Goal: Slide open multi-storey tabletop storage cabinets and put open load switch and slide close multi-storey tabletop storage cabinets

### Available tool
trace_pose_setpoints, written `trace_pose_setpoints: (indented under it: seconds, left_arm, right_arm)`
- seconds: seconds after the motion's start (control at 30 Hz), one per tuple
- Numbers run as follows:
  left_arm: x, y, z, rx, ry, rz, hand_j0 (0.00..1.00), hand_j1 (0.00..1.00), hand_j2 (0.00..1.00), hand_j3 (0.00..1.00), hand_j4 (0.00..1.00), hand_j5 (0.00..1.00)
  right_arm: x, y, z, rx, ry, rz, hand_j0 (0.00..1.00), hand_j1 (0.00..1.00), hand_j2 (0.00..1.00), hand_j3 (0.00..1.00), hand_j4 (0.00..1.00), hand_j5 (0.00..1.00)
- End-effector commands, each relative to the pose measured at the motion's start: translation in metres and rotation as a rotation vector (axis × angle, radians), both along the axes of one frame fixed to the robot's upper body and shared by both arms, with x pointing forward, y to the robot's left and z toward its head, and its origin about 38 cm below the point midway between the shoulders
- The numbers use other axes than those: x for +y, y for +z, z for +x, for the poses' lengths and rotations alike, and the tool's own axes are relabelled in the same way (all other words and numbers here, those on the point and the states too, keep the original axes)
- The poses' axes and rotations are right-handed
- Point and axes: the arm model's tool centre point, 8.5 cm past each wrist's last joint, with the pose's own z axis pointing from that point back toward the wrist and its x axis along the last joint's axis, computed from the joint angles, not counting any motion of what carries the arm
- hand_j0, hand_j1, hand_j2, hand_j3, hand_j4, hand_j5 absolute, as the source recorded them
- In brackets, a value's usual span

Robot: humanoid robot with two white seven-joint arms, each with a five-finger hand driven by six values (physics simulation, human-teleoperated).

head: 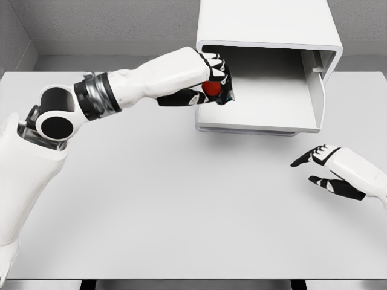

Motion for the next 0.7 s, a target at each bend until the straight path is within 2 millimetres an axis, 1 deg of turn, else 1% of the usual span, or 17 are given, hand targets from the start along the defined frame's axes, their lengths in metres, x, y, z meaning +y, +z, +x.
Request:
trace_pose_setpoints:
  seconds: [0.0,0.07,0.17,0.2,0.3,0.43,0.53,0.6,0.67]
  left_arm:
    - [-0.009,-0.001,0.000,0.006,-0.012,-0.009,0.34,0.34,0.34,0.34,0.34,0.34]
    - [-0.012,-0.004,0.002,0.018,-0.015,-0.008,0.34,0.34,0.34,0.34,0.34,0.34]
    - [-0.024,-0.005,0.004,0.012,-0.017,-0.009,0.34,0.34,0.34,0.34,0.34,0.34]
    - [-0.024,-0.005,0.006,0.014,-0.015,-0.007,0.34,0.34,0.34,0.34,0.34,0.34]
    - [-0.040,-0.007,0.014,0.033,-0.024,-0.007,0.35,0.35,0.35,0.35,0.35,0.35]
    - [-0.047,-0.007,0.017,0.032,-0.026,-0.004,0.35,0.35,0.35,0.35,0.35,0.35]
    - [-0.060,-0.007,0.021,0.038,-0.031,-0.003,0.35,0.35,0.35,0.35,0.35,0.35]
    - [-0.061,-0.006,0.023,0.039,-0.029,-0.003,0.35,0.35,0.35,0.35,0.35,0.35]
    - [-0.068,-0.007,0.024,0.028,-0.021,0.008,0.36,0.36,0.36,0.36,0.36,0.36]
  right_arm:
    - [0.004,-0.002,-0.001,0.004,0.000,0.023,0.65,0.65,0.65,0.65,0.65,0.65]
    - [0.003,-0.003,-0.001,0.005,-0.001,0.023,0.65,0.65,0.65,0.65,0.65,0.65]
    - [0.004,-0.003,-0.001,0.005,0.001,0.023,0.65,0.65,0.65,0.65,0.65,0.65]
    - [0.005,-0.003,-0.001,0.007,0.003,0.024,0.65,0.65,0.65,0.65,0.65,0.65]
    - [0.004,-0.004,-0.001,0.007,0.002,0.026,0.65,0.65,0.65,0.65,0.65,0.65]
    - [0.005,-0.003,-0.001,0.006,0.003,0.026,0.65,0.65,0.65,0.65,0.65,0.65]
    - [0.005,-0.004,-0.001,0.007,0.004,0.026,0.65,0.65,0.65,0.65,0.65,0.65]
    - [0.005,-0.004,-0.001,0.007,0.004,0.026,0.65,0.65,0.65,0.65,0.65,0.65]
    - [0.005,-0.004,-0.001,0.007,0.004,0.026,0.65,0.65,0.65,0.65,0.65,0.65]
